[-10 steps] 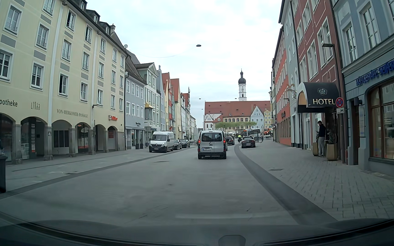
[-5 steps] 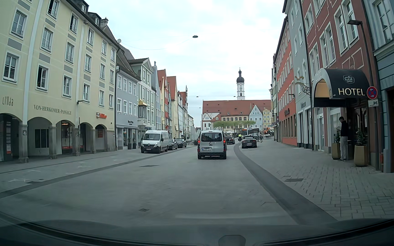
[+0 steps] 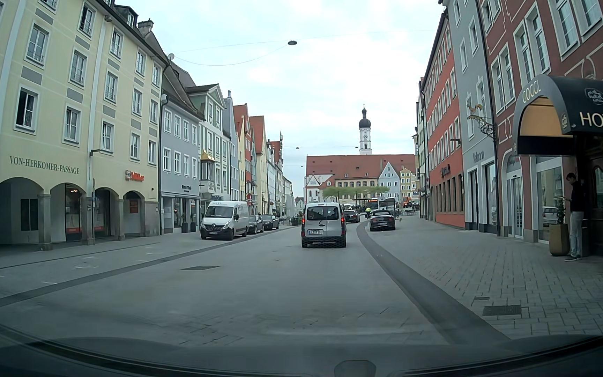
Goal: Follow the waypoints while adhering to traffic rules and regulations
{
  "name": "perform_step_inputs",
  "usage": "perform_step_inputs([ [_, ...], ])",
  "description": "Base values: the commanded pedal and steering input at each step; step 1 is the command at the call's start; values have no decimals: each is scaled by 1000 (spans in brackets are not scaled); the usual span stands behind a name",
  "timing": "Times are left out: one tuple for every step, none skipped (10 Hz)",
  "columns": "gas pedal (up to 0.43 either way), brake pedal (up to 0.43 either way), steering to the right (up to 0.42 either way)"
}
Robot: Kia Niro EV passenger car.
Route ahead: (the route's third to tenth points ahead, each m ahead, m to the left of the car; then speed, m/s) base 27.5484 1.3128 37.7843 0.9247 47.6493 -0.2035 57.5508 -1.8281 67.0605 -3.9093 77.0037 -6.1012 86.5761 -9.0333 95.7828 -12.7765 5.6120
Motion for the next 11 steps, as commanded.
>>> perform_step_inputs([
  [39, 0, 13],
  [39, 0, 13],
  [39, 0, 13],
  [39, 0, 13],
  [39, 0, 14],
  [39, 0, 14],
  [39, 0, 12],
  [39, 0, 9],
  [39, 0, 7],
  [39, 0, 5],
  [39, 0, 4],
])
